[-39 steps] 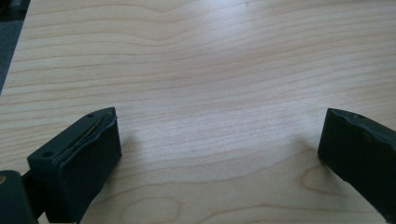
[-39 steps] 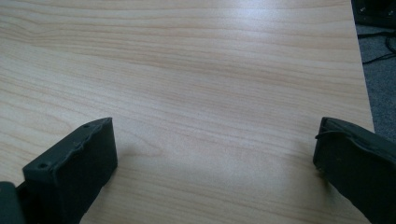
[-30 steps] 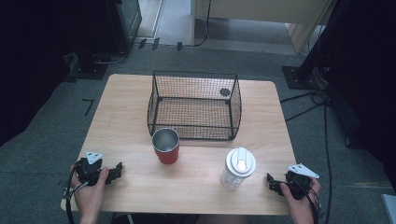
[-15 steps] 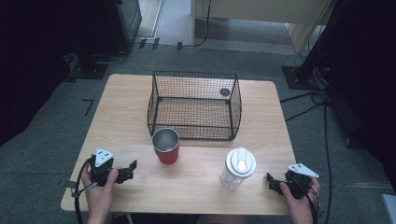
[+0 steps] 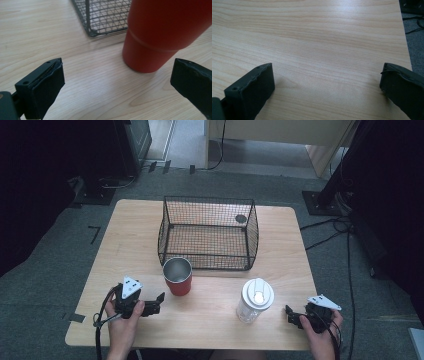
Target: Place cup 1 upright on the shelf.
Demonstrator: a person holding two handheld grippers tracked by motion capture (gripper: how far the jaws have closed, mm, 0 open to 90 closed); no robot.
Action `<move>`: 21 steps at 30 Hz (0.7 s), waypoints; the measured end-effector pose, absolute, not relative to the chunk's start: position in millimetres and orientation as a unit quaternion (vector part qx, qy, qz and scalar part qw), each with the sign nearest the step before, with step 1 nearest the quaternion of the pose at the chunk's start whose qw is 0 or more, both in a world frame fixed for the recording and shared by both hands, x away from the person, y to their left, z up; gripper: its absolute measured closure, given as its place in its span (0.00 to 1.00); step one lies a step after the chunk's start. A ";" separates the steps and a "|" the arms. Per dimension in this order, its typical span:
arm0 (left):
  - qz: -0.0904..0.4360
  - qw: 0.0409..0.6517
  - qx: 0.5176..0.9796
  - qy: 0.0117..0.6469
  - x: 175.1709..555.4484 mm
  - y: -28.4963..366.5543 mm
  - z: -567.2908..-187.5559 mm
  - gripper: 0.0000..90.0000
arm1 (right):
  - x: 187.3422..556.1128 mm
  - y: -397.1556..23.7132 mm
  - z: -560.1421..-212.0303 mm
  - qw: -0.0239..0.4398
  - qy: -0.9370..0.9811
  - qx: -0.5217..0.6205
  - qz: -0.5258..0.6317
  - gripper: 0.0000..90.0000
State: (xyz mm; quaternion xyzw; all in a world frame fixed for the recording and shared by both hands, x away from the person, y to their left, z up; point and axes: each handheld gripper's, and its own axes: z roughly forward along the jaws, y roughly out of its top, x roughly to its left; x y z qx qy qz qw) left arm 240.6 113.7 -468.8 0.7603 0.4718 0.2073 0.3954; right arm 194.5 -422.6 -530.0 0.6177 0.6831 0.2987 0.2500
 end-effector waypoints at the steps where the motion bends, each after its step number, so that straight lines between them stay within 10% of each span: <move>1: 0.206 0.395 0.761 0.470 240.6 111.3 -468.2 0.00 | 194.5 -422.6 -530.0 0.250 0.683 0.617 0.299 0.00; 21: 0.222 0.379 0.786 0.435 249.2 65.3 -458.3 0.00 | 194.5 -422.6 -530.0 0.250 0.683 0.618 0.299 0.00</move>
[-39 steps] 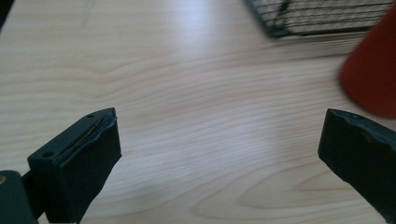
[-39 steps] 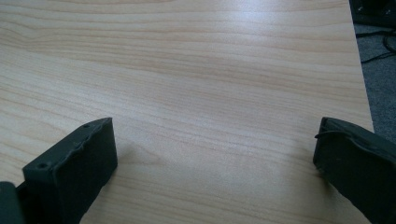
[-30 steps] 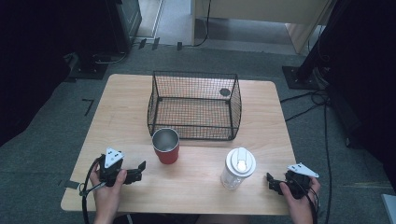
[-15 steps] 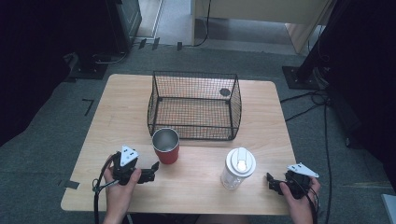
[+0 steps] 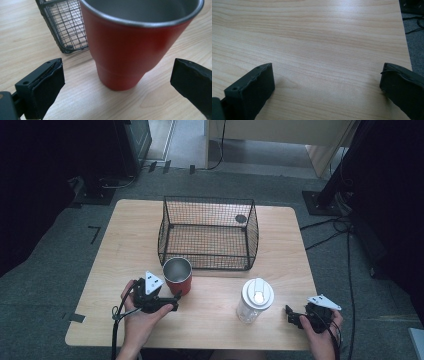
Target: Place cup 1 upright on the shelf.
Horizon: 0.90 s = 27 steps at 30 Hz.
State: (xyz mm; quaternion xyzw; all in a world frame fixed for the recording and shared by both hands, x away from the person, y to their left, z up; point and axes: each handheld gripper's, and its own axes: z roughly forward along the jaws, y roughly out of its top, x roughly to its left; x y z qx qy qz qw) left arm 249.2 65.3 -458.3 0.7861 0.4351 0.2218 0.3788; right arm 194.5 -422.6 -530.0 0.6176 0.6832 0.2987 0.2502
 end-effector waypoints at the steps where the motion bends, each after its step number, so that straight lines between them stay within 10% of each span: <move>1: 0.221 0.378 0.787 0.434 249.8 63.4 -458.1 0.00 | 194.5 -422.6 -530.0 0.250 0.683 0.617 0.299 0.00; 27: 0.229 0.377 0.784 0.437 273.6 32.1 -454.1 0.00 | 194.5 -422.6 -530.0 0.250 0.683 0.618 0.299 0.00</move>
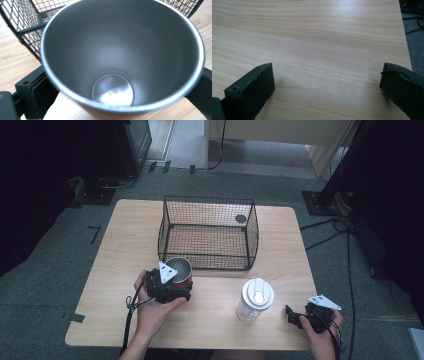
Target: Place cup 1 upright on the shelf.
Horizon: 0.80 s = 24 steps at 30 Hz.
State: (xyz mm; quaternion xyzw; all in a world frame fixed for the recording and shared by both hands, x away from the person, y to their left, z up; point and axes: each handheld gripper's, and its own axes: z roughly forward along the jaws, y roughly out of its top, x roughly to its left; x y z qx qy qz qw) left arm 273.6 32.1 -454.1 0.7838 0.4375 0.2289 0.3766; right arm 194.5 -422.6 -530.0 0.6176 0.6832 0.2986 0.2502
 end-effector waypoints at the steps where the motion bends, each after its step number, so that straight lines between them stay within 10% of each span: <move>1: 0.229 0.375 0.784 0.438 274.6 31.1 -454.3 0.00 | 194.5 -422.6 -530.1 0.250 0.683 0.617 0.299 0.00; 24: 0.246 0.398 0.768 0.438 276.5 28.8 -452.0 0.09 | 194.5 -422.7 -530.1 0.250 0.683 0.617 0.299 0.00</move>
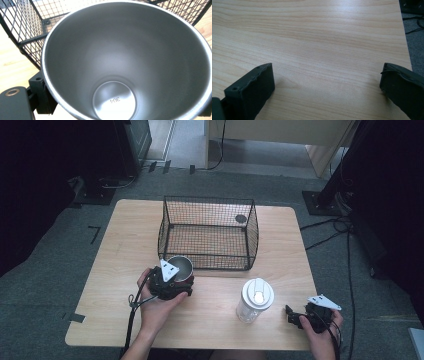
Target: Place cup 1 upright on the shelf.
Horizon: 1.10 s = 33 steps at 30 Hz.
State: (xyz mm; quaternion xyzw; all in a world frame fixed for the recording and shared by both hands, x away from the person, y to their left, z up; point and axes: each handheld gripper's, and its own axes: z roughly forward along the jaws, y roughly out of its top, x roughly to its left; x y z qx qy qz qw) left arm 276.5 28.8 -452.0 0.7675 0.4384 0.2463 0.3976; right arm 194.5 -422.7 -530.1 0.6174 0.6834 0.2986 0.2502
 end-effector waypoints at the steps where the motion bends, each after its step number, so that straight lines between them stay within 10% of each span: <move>1: 0.248 0.402 0.765 0.437 275.8 29.1 -450.8 0.09 | 194.5 -422.7 -530.0 0.250 0.683 0.617 0.299 0.00; 33: 0.362 0.549 0.648 0.384 261.0 33.8 -417.4 0.09 | 194.5 -422.7 -530.0 0.250 0.683 0.617 0.299 0.00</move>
